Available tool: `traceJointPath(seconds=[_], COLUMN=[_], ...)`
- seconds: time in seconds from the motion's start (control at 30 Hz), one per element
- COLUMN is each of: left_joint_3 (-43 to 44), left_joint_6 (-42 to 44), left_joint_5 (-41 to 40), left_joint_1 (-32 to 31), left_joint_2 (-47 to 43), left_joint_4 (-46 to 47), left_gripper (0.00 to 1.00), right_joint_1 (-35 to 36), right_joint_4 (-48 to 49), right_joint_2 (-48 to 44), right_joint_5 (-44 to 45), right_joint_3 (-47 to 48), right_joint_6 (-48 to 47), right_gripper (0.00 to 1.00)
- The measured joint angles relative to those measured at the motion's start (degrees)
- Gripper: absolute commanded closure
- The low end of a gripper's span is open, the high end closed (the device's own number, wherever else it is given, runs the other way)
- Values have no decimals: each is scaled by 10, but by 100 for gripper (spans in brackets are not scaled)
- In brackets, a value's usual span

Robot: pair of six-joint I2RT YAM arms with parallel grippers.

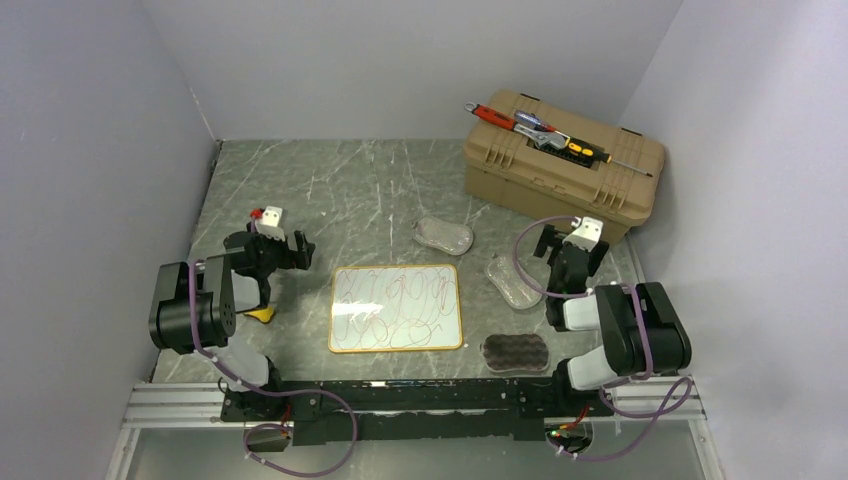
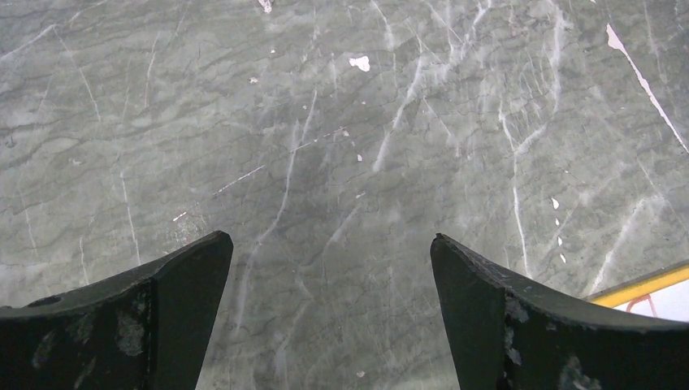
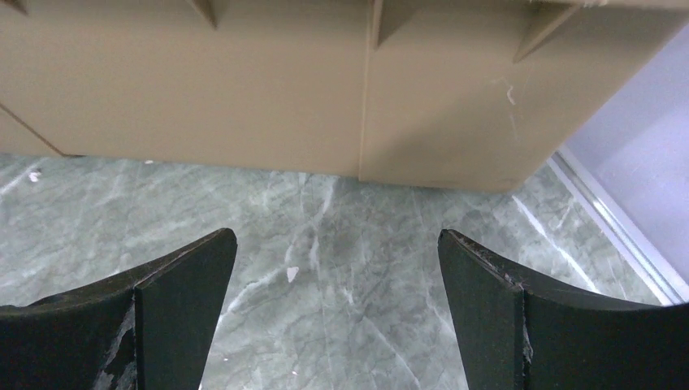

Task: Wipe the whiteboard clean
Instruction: Pick up the whiteboard eraser from the center of the board.

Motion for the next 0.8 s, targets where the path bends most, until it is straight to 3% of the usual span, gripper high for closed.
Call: traceJointPath(seconds=[0.17, 0.27, 0.5, 0.67, 0.8], left_joint_3=[6, 44, 250, 290, 313], left_joint_6=[-2, 4, 35, 48, 45], left_joint_5=[2, 18, 30, 37, 49], left_joint_1=[0, 1, 1, 3, 3], left_joint_2=[-29, -77, -128, -157, -157], left_joint_4=[-33, -130, -396, -530, -608], left_gripper=[1, 1, 1, 1, 1], right_joint_1=[41, 63, 103, 93, 110], right_joint_4=[-17, -138, -384, -509, -563], right_joint_2=[-58, -144, -256, -334, -339], right_joint_5=[43, 67, 62, 48, 50], right_joint_3=[-5, 27, 159, 163, 162], right_joint_6=[-15, 9, 102, 186, 211], right_gripper=[0, 0, 0, 0, 0])
